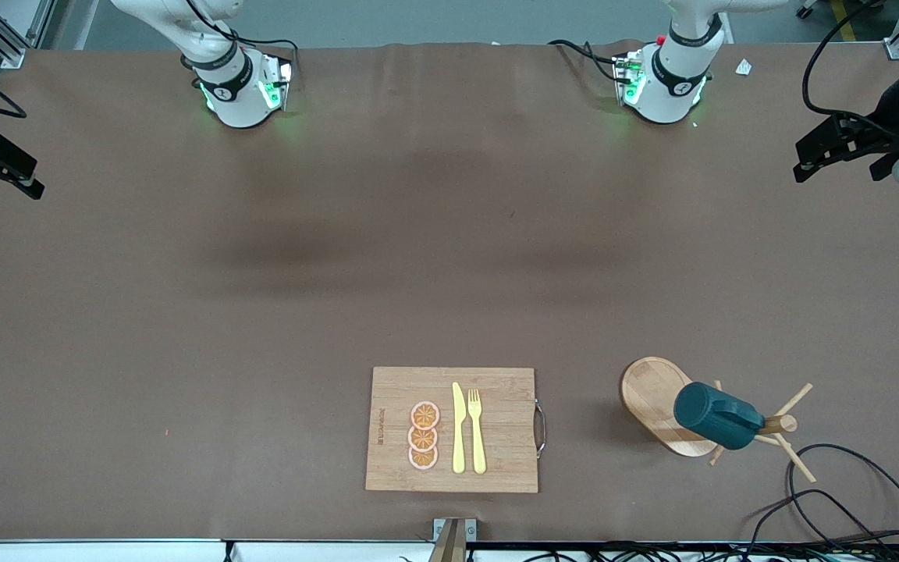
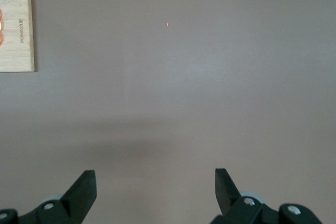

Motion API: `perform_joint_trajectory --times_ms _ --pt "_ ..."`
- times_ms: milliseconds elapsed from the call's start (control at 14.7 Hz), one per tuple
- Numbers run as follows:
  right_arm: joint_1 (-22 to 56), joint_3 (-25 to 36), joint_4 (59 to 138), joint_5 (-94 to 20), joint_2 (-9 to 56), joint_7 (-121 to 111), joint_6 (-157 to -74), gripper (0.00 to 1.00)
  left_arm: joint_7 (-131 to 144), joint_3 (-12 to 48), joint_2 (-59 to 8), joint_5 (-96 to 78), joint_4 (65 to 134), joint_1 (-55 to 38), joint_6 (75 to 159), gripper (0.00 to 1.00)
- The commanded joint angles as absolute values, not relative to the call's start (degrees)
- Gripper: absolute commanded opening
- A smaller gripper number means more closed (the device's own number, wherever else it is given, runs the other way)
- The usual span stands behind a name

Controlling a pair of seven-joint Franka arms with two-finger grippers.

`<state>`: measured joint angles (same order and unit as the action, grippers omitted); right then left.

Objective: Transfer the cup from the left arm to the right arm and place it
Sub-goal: 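Reach the left gripper toward the teal mug on the wooden stand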

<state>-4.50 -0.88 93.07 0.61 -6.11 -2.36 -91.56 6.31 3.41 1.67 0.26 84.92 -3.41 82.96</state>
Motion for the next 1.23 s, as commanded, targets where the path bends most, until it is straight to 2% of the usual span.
perform_joint_trajectory --times_ms 0,204,409,1158 --pt "-4.8 -1.0 94.0 0.1 -7.3 -1.9 -91.9 1.00 5.4 3.6 1.6 -0.1 84.6 -4.0 83.1 1.00" --pt "-4.8 -1.0 94.0 0.2 -7.3 -1.9 -91.9 1.00 6.1 3.5 1.5 0.0 84.5 -3.5 83.1 1.00" --pt "-4.8 -1.0 94.0 0.1 -7.3 -1.9 -92.0 1.00 5.4 3.2 -1.9 -0.4 82.9 -3.2 85.5 1.00" --pt "-4.7 -1.1 94.0 0.1 -7.3 -1.9 -91.8 1.00 29.7 3.1 -15.5 -12.7 82.9 -2.6 114.5 1.00"
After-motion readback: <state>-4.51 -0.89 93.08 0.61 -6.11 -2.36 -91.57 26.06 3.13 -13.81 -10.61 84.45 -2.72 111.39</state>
